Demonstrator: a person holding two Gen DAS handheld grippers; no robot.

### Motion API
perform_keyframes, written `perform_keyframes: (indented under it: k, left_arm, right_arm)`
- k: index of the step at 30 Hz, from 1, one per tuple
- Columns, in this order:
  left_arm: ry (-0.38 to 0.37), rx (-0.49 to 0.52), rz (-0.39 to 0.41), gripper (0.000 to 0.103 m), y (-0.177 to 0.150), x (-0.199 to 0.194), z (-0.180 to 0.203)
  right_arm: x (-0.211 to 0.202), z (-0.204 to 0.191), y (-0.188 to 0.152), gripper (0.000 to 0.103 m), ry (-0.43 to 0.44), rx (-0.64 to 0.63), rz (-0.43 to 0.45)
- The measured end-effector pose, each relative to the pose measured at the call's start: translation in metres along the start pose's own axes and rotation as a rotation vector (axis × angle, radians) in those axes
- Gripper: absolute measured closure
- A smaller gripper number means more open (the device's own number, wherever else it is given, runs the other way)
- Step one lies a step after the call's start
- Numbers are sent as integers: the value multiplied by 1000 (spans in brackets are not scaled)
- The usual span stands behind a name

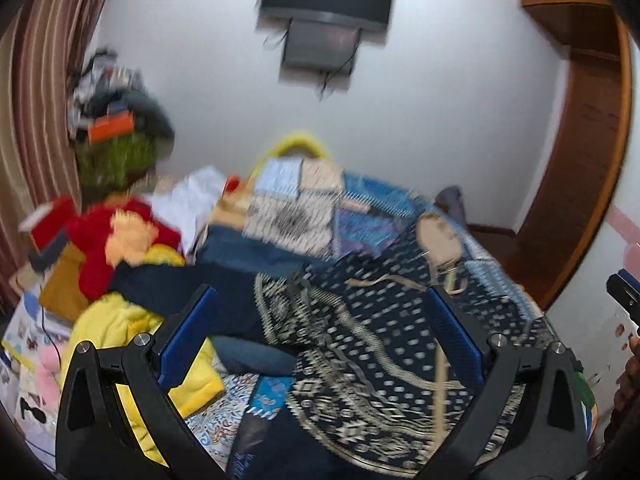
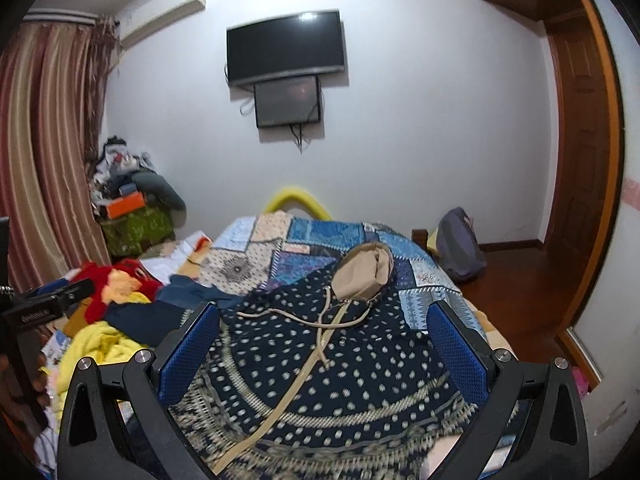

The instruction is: Fold large clothes

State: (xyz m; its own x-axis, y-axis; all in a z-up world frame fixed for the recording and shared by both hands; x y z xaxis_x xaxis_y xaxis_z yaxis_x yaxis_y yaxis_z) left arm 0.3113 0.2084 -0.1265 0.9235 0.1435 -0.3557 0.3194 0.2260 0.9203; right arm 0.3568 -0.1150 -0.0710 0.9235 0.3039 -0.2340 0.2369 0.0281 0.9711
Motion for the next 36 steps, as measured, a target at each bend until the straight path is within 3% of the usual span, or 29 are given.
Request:
perform_keyframes:
  k: [6, 11, 14, 18, 23, 27, 29, 30, 31, 36]
  left_arm:
    - [23, -71, -204, 0, -48, 81, -54]
    - [-4, -218, -372, 0, -108, 132, -87]
    - [-15, -320, -432, 1, -135, 151, -107]
    - [-11, -410, -436, 7, -149, 167, -131]
    - [75, -434, -416, 21, -153, 193, -167]
    - [165, -405, -385, 41, -147, 212, -194]
    - [173, -406, -355, 48, -138, 216, -197]
    - [175, -413, -351, 58, -135, 215, -197]
    - [176, -423, -357, 61, -133, 216, -195]
    - [128, -453, -395, 58, -134, 201, -176]
  right_arm:
    - [97, 10, -42, 0, 2, -29, -150]
    - [161, 16, -104, 0, 20, -53, -312]
    - [188, 19, -138, 0, 27, -55, -390]
    - [205, 22, -169, 0, 44, -46, -444]
    - [208, 22, -185, 0, 62, -21, -476]
    - [207, 24, -184, 0, 76, 20, -481]
    - [204, 27, -181, 0, 74, 32, -474]
    - [203, 29, -179, 0, 70, 36, -469]
    - [201, 31, -177, 0, 68, 40, -466]
    - [190, 41, -167, 0, 66, 71, -450]
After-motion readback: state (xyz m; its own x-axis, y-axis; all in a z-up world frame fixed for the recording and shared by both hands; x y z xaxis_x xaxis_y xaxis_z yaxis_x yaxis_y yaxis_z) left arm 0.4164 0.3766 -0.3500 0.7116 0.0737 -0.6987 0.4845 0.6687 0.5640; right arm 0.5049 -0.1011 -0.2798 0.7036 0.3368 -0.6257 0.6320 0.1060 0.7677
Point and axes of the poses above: each gripper's, at about its wrist camera, not at the fingertips, and x roughly the way its jaws point, z to its right, y to its top, the point moved 9 cm from there along x, roughly the way its jaws point, and after that the axes turned 12 degrees about z, right-handed, at the moved point
